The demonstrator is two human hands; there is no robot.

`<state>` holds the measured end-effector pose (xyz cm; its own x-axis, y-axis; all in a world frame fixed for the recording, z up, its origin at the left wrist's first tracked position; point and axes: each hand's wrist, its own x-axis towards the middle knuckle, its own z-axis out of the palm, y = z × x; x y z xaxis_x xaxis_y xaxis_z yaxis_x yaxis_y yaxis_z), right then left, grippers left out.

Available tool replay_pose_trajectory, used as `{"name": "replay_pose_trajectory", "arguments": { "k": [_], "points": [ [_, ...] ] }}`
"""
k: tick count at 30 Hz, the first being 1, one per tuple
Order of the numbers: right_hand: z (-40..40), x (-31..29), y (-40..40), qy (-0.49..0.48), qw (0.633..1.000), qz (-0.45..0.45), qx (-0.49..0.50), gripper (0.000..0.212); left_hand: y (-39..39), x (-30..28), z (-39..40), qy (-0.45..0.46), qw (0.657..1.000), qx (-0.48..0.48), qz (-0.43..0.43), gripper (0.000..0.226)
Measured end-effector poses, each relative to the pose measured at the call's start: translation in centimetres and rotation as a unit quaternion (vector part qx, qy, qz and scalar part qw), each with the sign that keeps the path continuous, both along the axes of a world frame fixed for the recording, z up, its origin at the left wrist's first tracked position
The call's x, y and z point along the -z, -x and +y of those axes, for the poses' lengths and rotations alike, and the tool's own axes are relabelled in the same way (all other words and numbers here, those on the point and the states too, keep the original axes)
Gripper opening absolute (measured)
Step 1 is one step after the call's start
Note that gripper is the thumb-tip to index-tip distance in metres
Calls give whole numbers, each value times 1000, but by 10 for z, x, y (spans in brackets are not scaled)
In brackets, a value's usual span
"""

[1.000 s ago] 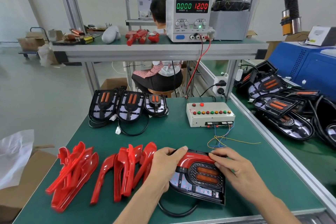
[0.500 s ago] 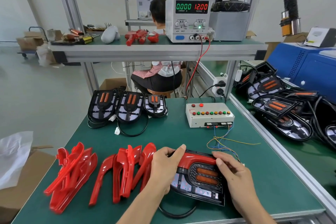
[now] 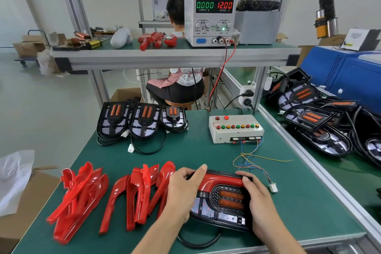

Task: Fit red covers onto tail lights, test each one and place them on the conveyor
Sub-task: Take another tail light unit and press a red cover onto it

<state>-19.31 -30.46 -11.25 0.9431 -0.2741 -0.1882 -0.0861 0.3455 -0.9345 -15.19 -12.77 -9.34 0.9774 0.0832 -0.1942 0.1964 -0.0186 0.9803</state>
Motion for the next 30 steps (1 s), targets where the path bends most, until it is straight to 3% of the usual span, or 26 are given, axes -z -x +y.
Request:
{"name": "replay_pose_trajectory", "arguments": {
  "k": [9,14,18,24,30],
  "points": [
    [3,1,0,53,999,0,-3,31,-3,7,7,-62,997,13,-36,51],
    [4,0,1,71,997,-11,-2,31,-14,-9,20,-182,978,84,-64,56],
    [5,1,1,54,998,-10,-12,28,-23,-20,19,-240,946,217,-21,73],
    [5,2,0,73,997,-18,-13,27,-34,-22,18,-182,940,284,47,64],
    [5,3,1,95,995,-19,-15,25,-32,-23,15,-143,952,265,61,55]
  ]
}}
